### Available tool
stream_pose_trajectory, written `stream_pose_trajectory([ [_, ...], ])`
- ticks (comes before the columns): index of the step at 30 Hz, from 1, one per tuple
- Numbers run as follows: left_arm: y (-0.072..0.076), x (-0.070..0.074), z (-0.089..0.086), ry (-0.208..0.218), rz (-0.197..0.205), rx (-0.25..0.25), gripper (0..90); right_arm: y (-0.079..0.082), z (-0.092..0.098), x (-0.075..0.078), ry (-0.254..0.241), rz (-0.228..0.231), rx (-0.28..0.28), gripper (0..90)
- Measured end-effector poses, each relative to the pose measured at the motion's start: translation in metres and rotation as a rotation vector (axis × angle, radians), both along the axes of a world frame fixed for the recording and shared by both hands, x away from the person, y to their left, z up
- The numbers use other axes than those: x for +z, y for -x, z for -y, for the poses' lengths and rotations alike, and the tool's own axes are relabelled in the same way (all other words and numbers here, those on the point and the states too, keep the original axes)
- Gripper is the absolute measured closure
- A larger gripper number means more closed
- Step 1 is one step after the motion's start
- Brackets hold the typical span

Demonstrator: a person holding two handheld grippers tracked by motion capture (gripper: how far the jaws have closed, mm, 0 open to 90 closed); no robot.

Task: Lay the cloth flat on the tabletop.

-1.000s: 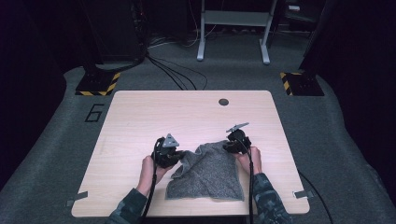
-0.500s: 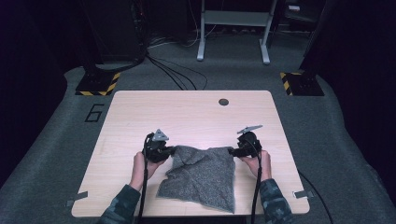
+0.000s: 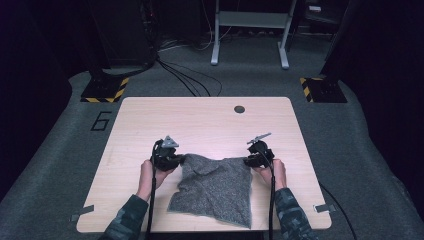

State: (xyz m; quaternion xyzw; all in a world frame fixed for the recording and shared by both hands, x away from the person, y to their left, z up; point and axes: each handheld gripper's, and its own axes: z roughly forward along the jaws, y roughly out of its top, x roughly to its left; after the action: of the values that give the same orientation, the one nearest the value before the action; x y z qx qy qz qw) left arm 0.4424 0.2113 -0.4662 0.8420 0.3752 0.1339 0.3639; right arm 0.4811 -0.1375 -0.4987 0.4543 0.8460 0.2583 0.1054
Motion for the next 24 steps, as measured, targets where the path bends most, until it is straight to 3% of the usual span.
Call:
stream_pose_trajectory([
  [1, 0.0, 0.0, 0.0, 0.0, 0.0, 0.0, 86.6, 0.0, 0.0, 0.0, 0.0, 0.0, 0.0, 74.1],
  [2, 0.0, 0.0, -0.001, -0.005, 0.005, 0.002, 86.7, 0.001, 0.002, -0.001, -0.006, 0.009, 0.02, 82.7],
  [4, 0.0, 0.0, -0.001, -0.008, 0.002, 0.002, 86.8, 0.002, 0.004, -0.002, -0.028, 0.009, 0.026, 86.6],
  [9, 0.001, 0.002, -0.005, -0.005, 0.01, 0.009, 87.0, 0.006, 0.005, -0.001, -0.045, 0.036, 0.022, 88.6],
  [17, 0.012, 0.008, -0.012, 0.01, 0.024, 0.006, 87.0, 0.032, 0.012, 0.036, -0.11, 0.131, 0.045, 88.6],
  [24, 0.025, 0.007, -0.014, 0.016, -0.006, -0.013, 87.0, 0.057, 0.016, 0.047, -0.133, 0.131, 0.068, 88.6],
])
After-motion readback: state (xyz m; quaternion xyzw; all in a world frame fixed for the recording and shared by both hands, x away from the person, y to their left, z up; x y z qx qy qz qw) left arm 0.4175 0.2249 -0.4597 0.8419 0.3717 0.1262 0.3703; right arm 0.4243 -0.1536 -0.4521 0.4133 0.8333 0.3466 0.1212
